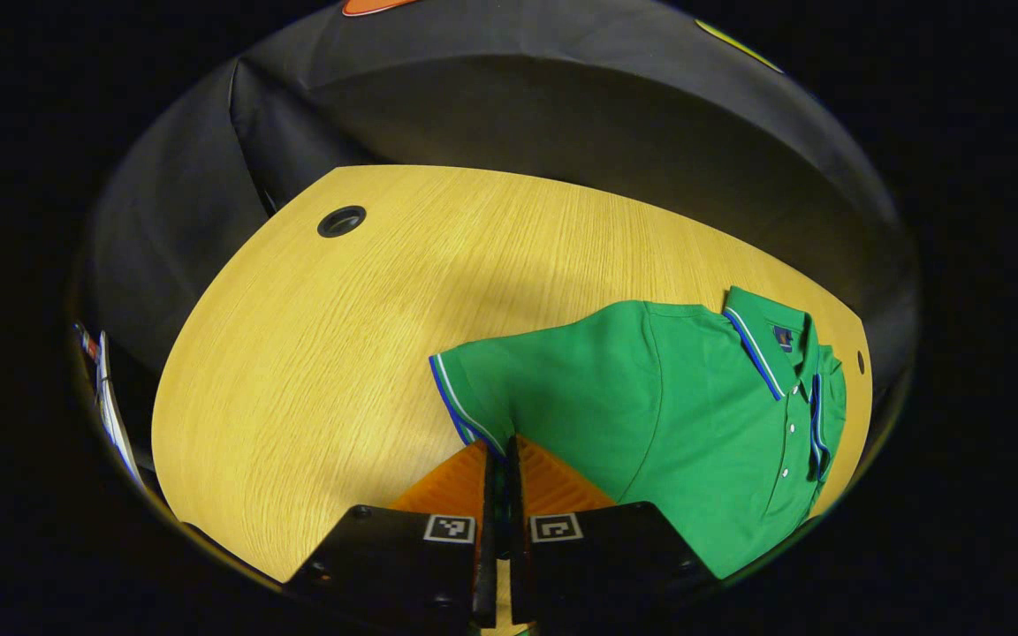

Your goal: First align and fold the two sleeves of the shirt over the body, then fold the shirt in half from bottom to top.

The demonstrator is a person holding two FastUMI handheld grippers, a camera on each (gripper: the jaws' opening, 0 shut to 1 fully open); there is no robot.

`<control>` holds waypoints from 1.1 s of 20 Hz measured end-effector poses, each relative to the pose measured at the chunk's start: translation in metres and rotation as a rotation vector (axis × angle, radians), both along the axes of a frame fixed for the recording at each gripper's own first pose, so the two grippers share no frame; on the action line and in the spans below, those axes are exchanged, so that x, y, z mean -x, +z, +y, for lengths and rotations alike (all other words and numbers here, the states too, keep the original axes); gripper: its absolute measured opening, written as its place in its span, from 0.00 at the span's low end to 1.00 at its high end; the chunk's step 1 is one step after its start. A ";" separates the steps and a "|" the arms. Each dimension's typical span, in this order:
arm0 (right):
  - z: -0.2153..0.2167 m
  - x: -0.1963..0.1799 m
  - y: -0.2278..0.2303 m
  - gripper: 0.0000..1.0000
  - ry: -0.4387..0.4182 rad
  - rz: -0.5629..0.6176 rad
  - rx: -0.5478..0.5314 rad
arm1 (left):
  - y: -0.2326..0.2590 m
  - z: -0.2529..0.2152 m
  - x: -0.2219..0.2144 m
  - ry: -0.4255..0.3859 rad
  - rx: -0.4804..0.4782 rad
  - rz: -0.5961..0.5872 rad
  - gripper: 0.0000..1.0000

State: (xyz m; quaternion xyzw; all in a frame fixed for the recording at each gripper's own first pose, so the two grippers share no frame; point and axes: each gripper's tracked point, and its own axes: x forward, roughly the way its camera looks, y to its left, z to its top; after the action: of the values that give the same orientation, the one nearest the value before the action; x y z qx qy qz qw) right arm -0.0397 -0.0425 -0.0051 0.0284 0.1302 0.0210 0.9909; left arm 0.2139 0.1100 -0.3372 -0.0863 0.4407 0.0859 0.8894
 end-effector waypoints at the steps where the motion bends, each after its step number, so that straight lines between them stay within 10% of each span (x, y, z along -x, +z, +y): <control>1: 0.000 -0.001 -0.001 0.95 0.004 0.006 -0.004 | 0.005 -0.001 -0.001 -0.014 -0.014 -0.009 0.06; 17: -0.027 -0.014 -0.036 0.95 -0.017 0.060 -0.079 | 0.052 -0.130 -0.014 -0.307 -0.250 -0.037 0.07; 22: -0.044 -0.014 -0.045 0.95 -0.033 0.059 -0.086 | 0.067 -0.179 -0.005 -0.365 -0.153 -0.082 0.31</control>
State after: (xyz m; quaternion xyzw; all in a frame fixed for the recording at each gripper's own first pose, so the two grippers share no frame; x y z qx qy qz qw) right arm -0.0257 -0.0862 -0.0499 0.0737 0.1580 0.0091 0.9846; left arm 0.2191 -0.0690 -0.2704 0.0596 0.4048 -0.0469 0.9113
